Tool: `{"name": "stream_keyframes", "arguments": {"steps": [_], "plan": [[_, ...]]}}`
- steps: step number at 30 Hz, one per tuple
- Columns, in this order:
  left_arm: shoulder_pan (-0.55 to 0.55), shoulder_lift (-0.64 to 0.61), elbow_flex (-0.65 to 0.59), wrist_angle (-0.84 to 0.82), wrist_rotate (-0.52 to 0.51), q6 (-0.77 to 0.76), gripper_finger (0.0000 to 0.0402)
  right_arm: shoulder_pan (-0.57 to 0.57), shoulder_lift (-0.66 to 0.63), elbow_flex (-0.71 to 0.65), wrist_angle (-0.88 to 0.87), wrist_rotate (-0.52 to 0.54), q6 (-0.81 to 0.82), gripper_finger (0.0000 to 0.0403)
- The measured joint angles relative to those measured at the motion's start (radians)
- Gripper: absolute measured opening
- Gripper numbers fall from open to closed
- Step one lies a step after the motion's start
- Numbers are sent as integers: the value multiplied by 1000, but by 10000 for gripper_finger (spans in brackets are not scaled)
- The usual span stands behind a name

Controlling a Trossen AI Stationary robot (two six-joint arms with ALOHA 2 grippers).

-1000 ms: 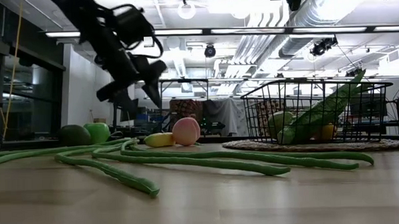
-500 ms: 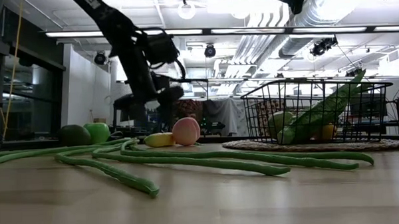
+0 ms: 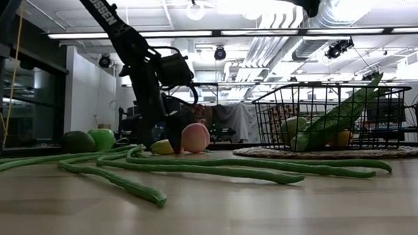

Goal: Build produce basket
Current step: Put the yellow banana into the wire basket

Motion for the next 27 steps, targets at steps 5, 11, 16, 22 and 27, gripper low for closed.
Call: {"name": "stream_keyframes", "arguments": {"steps": [5,11,16,22,27], "plan": [[-1,3,0,-1,-26,-22,318,0,0,0,-3,1,0,284],[-3,3,0,-4,-34,-18,220,0,0,0,-11,1,0,284],[-7,-7,-1,-38,-39,-2,119,0,0,0,-14,1,1,284],[-5,-98,-2,-112,-103,57,72,0,0,0,-14,1,0,284],[-3,-257,-3,-169,-193,86,90,0,0,0,-17,1,0,284]]}}
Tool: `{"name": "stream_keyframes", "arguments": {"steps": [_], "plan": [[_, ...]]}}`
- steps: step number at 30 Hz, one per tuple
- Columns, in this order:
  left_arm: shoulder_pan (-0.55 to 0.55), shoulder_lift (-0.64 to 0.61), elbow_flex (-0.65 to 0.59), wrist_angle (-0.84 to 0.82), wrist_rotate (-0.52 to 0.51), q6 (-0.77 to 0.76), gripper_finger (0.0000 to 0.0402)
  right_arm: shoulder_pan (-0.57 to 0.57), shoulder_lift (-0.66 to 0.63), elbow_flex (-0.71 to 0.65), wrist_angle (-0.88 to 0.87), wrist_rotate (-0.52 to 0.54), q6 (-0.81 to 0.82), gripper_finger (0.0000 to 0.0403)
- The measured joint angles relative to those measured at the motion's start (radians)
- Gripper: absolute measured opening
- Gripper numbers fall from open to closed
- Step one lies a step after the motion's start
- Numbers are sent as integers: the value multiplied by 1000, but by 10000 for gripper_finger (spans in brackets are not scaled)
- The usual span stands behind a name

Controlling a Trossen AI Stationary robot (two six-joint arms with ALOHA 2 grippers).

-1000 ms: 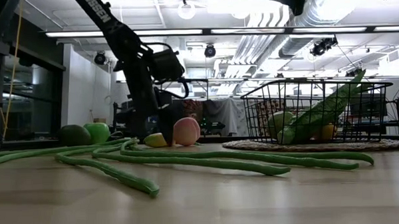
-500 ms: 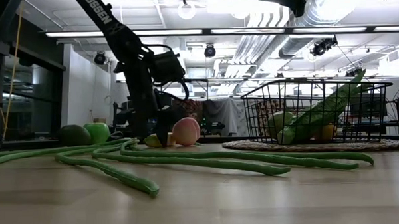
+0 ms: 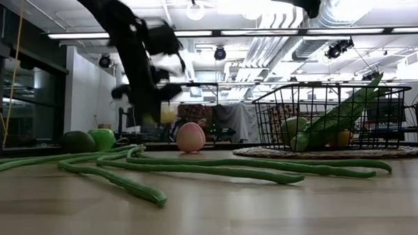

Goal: Build produce basket
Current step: Put the yellow banana into the wire basket

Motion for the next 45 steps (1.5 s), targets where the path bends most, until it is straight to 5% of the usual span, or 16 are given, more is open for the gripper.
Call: {"name": "stream_keyframes", "arguments": {"steps": [11,19,26,33,40,45], "plan": [[-64,-430,1,26,53,154,85,0,0,0,-13,0,-4,284],[-216,-570,2,108,81,168,88,0,0,0,-20,0,-27,284],[-276,-575,1,165,72,166,88,0,0,0,-19,0,-30,284],[-304,-514,2,282,194,179,89,0,0,0,5,0,-7,284],[-321,-384,21,410,293,178,89,0,0,1,90,0,7,284],[-320,-213,176,369,309,234,89,0,0,1,228,0,-20,284]]}}
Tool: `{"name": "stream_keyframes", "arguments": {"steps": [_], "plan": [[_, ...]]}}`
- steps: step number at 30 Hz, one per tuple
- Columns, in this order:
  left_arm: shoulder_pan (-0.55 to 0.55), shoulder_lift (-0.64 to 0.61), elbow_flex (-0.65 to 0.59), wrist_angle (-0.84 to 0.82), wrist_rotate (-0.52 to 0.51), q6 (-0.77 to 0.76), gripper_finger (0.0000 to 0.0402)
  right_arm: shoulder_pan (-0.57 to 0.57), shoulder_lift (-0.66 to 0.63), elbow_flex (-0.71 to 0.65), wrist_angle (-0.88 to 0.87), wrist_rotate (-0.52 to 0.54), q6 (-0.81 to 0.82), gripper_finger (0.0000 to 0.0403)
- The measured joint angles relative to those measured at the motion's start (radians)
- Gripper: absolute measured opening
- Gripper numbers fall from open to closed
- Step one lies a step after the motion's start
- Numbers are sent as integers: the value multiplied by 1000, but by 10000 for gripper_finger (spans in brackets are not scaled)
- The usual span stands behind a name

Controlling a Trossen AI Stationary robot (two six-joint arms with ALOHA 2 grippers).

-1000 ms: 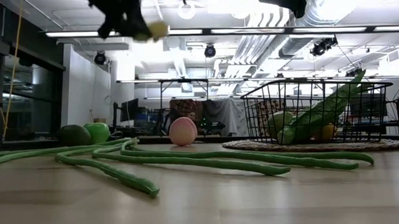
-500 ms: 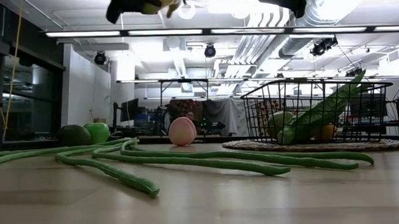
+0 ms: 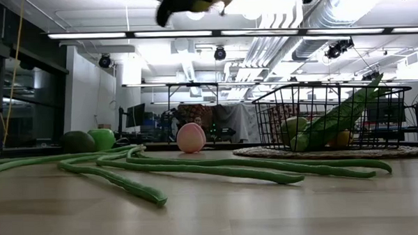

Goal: Build produce basket
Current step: Put the yellow banana into the wire basket

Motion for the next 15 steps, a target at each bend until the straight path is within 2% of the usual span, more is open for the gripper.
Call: {"name": "stream_keyframes", "arguments": {"steps": [7,15], "plan": [[2,291,265,-82,53,160,89,0,-1,0,93,16,-31,284],[2,592,497,-58,59,290,89,0,0,0,92,16,-19,284]]}}
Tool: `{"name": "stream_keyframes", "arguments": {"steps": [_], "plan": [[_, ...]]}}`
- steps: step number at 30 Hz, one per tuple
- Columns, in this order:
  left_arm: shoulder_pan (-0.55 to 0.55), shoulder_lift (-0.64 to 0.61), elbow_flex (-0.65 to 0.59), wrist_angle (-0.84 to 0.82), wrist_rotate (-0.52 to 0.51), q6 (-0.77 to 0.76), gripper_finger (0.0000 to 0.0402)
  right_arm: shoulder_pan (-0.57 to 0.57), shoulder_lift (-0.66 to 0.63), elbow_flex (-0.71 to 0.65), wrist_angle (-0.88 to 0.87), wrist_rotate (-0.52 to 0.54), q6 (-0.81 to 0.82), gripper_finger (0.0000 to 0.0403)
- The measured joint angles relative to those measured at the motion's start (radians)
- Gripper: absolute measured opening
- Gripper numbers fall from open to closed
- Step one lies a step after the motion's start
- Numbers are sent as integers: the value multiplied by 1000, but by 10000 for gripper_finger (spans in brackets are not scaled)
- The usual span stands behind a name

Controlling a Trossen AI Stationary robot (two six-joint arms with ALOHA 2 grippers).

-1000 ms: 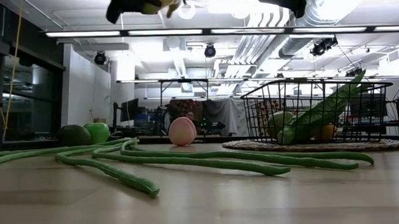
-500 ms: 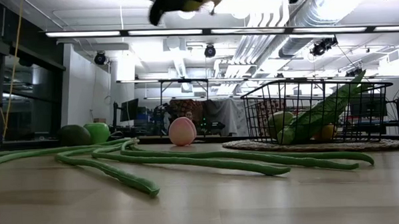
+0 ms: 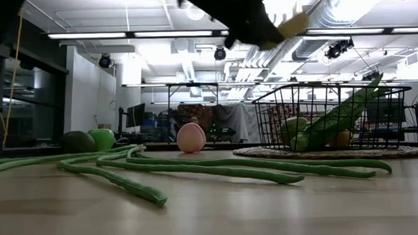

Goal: Build produce basket
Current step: Put the yellow banana into the wire basket

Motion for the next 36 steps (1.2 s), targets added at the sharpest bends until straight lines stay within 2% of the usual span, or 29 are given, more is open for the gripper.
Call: {"name": "stream_keyframes", "arguments": {"steps": [5,11,21,27,36], "plan": [[13,154,110,53,-22,65,89,0,0,0,0,27,21,284],[43,284,230,5,-54,21,89,0,0,0,-1,31,51,284],[68,306,250,-87,-68,24,94,0,0,0,-6,32,65,284],[69,306,250,-91,-96,24,126,0,0,0,-7,33,64,284],[71,306,250,-82,-96,23,206,0,0,0,-8,33,54,284]]}}
